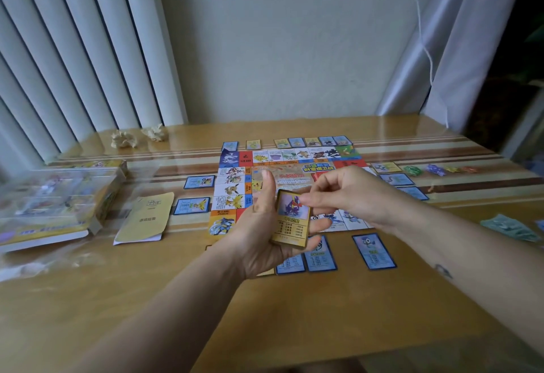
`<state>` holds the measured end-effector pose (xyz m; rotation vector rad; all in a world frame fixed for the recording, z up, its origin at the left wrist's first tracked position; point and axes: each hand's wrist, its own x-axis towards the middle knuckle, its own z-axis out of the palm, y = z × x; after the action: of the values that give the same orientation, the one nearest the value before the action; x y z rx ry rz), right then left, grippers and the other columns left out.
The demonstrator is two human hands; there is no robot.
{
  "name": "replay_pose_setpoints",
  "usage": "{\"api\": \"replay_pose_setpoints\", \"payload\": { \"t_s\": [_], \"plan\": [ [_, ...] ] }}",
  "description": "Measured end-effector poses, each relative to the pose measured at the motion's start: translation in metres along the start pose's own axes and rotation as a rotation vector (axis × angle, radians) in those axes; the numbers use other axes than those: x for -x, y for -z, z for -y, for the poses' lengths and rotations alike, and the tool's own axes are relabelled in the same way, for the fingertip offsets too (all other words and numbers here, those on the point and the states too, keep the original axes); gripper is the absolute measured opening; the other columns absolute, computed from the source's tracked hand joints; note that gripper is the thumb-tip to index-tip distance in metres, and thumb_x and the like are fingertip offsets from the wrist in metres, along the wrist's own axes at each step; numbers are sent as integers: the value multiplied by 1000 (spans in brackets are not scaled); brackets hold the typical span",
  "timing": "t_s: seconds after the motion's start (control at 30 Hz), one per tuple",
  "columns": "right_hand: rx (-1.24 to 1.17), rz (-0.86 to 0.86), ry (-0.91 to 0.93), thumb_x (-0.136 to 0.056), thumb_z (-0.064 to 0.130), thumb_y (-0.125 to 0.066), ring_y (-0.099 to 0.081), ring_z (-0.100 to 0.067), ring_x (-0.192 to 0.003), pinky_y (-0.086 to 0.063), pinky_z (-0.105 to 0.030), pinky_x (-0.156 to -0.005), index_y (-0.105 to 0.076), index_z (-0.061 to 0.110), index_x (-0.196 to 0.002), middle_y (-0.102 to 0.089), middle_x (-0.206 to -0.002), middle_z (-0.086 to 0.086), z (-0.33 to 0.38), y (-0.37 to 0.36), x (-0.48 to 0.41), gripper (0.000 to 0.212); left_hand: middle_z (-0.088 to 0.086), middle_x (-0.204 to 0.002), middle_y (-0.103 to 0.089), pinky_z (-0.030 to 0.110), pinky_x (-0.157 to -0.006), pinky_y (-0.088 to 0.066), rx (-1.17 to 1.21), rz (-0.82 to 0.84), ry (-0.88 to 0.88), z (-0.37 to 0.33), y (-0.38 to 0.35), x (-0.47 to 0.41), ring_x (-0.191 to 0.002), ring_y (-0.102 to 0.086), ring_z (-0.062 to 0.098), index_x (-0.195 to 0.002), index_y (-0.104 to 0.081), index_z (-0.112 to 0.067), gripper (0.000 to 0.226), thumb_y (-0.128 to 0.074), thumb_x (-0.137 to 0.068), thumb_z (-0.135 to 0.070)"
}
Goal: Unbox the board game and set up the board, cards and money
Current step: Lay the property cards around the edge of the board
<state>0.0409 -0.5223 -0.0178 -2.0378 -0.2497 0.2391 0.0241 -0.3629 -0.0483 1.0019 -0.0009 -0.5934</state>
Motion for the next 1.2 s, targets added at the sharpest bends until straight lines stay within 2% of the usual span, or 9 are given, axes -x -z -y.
{"api": "replay_pose_setpoints", "payload": {
  "t_s": [0.17,0.3,0.43,0.57,0.77,0.93,1.1,1.13,1.2],
  "plan": [
    [35,-71,36,-80,26,-73,-70,-11,-78,-51,-39,-92,-71,13,-81,-73,-75,2,11,15,-12,14,19,-112,-68,41,-85,-55,-92,74,-77,-21,3,-5,-93,-69,23,-115,-60,-7,43,-41,-95,-41],
    [70,-142,140,-83,24,-70,-65,0,-70,-49,-26,-84,-71,11,-82,-71,-71,1,28,25,-22,13,17,-109,-69,36,-85,-57,-269,78,-247,-42,0,-13,-99,-68,23,-113,-54,-3,21,-38,-99,-6],
    [6,-184,147,-85,22,-69,-66,-14,-77,-53,-38,-86,-71,15,-84,-73,-75,-4,38,31,-28,8,12,-96,-72,33,-83,-57,-405,51,-381,-59,-6,-21,-92,-70,20,-105,-57,-6,18,-41,-98,-3],
    [-16,-233,140,-76,30,-76,-57,-14,-71,-49,-30,-72,-69,16,-76,-67,-70,2,38,33,-32,15,14,-94,-69,32,-80,-57,-420,1,-430,-61,-9,-30,-86,-68,22,-104,-59,-7,16,-47,-95,-1],
    [19,-152,4,-78,23,-76,-65,-15,-73,-55,-23,-65,-70,7,-82,-71,-83,-10,-4,30,-22,17,4,-82,-68,32,-78,-53,-593,-118,-333,-19,-5,-33,-75,-63,16,-94,-62,-14,8,-56,-93,-8],
    [-39,-126,-71,-86,13,-66,-64,-7,-63,-50,-21,-64,-66,12,-82,-69,-67,3,-33,41,-9,4,-1,-92,-63,27,-81,-50,-615,-112,-190,-4,-3,-29,-84,-57,14,-114,-63,-21,24,-44,-100,-13],
    [437,99,-167,-86,27,-69,-64,1,-82,-47,-16,-75,-69,28,-94,-71,-88,11,-57,46,7,9,-2,-85,-44,17,-55,-37,-1287,-127,-202,-1,11,-18,-59,-45,8,-121,-53,-30,29,-34,-103,-17],
    [494,127,-172,-85,28,-70,-64,-1,-85,-48,-17,-76,-70,29,-96,-71,-91,10,-63,40,7,11,-2,-91,-46,16,-58,-42,-1488,-108,-231,5,12,-16,-65,-50,3,-123,-50,-29,30,-32,-103,-18],
    [542,103,-146,-84,27,-71,-63,-2,-82,-48,-17,-72,-71,26,-97,-69,-90,10,-74,30,5,13,-2,-122,-44,26,-84,-51,-1804,-63,-257,20,12,-11,-106,-53,10,-134,-43,-33,37,-32,-102,-17]
  ]
}}
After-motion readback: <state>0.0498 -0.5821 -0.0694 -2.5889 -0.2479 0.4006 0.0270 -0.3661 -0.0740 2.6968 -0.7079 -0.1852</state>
